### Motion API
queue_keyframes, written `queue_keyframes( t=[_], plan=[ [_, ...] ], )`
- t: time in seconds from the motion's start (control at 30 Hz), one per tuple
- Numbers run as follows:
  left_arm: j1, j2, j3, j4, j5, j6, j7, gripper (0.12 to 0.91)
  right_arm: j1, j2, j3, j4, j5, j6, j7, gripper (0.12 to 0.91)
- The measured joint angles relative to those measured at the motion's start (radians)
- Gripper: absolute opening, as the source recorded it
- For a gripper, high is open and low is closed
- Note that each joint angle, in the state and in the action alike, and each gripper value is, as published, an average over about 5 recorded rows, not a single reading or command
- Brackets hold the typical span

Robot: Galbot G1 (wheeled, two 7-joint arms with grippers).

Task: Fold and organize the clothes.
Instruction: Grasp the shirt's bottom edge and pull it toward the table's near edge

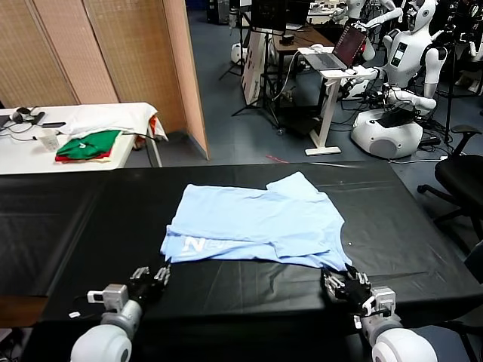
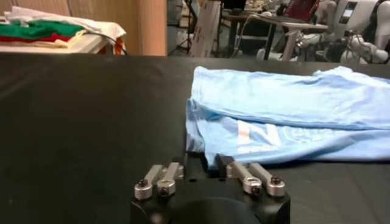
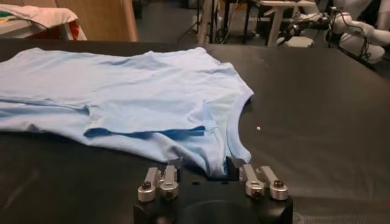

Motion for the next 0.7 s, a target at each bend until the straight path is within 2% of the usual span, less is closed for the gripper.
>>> queue_keyframes(
  t=[0.03,0.27,0.37,0.5,0.53,0.6,0.7],
  plan=[
    [0.001,0.000,0.001,0.000,0.000,-0.001,0.001,0.619,-0.001,-0.001,-0.001,0.001,0.000,0.000,0.000,0.775],
    [0.009,0.012,0.000,0.004,0.038,-0.015,-0.005,0.526,-0.021,-0.018,0.009,0.026,0.002,-0.030,-0.002,0.680],
    [0.023,0.022,-0.004,-0.005,0.080,-0.017,-0.012,0.415,-0.038,-0.031,0.023,0.045,0.004,-0.052,-0.002,0.598],
    [0.045,0.036,-0.015,-0.025,0.117,-0.015,-0.023,0.204,-0.065,-0.051,0.043,0.074,0.007,-0.082,-0.008,0.477],
    [0.052,0.040,-0.019,-0.032,0.121,-0.013,-0.027,0.172,-0.073,-0.057,0.049,0.080,0.008,-0.088,-0.013,0.452],
    [0.068,0.044,-0.026,-0.049,0.127,-0.009,-0.036,0.144,-0.088,-0.069,0.058,0.092,0.007,-0.101,-0.026,0.370],
    [0.097,0.040,-0.032,-0.077,0.136,-0.003,-0.044,0.145,-0.107,-0.091,0.066,0.106,0.006,-0.116,-0.042,0.235]
  ],
)
